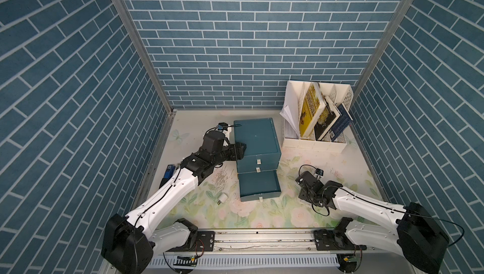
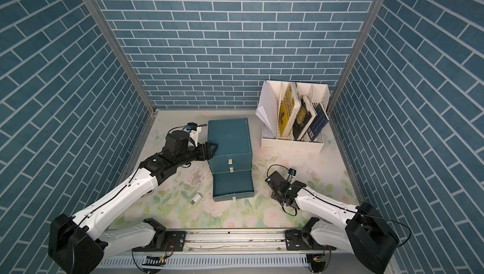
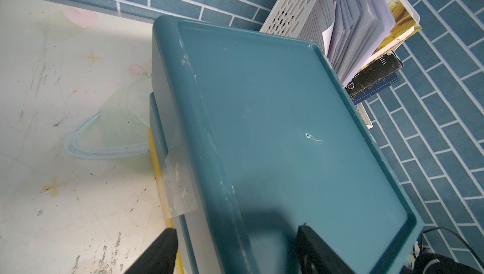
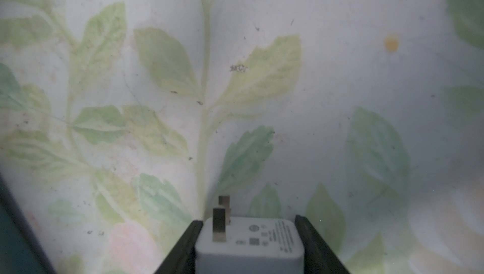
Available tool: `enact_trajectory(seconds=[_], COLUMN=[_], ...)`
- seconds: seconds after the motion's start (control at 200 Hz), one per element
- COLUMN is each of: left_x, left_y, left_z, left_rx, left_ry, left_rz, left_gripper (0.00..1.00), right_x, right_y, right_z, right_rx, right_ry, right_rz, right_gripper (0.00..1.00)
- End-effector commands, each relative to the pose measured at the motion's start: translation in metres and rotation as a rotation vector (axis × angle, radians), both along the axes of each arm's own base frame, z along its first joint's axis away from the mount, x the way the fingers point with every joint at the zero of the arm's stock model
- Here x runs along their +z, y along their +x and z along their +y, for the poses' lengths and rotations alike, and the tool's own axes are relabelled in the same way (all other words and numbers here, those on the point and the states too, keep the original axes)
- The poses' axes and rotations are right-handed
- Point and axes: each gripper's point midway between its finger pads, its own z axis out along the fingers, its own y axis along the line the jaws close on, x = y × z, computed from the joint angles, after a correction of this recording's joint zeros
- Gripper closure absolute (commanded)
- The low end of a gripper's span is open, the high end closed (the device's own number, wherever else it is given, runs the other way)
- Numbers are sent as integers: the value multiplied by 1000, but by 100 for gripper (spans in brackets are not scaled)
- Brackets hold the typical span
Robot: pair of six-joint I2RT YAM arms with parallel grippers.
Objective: Place the plugs into the drawer by color
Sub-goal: Pick up the plug from the center of the board, then place the plug in the drawer.
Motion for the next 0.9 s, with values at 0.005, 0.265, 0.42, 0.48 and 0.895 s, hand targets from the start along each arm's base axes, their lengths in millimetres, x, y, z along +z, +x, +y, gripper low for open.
enact_trajectory(seconds=[0.005,0.265,0.42,0.48,0.895], left_x=[-13,-9,-11,-13,-27], left_y=[-3,3,6,8,7], left_z=[1,-1,-4,-6,-9], left_rx=[-9,-8,-19,-24,-53], left_ry=[27,31,31,40,65], left_rz=[25,14,14,19,38], left_gripper=[24,25,26,27,31], right_x=[18,123,136,132,103], right_y=[1,16,14,14,21], right_z=[-1,93,133,147,177], right_rx=[6,294,396,431,472], right_ry=[-24,122,39,29,22], right_rz=[-58,-426,-466,-461,-416], right_gripper=[87,100,100,100,100])
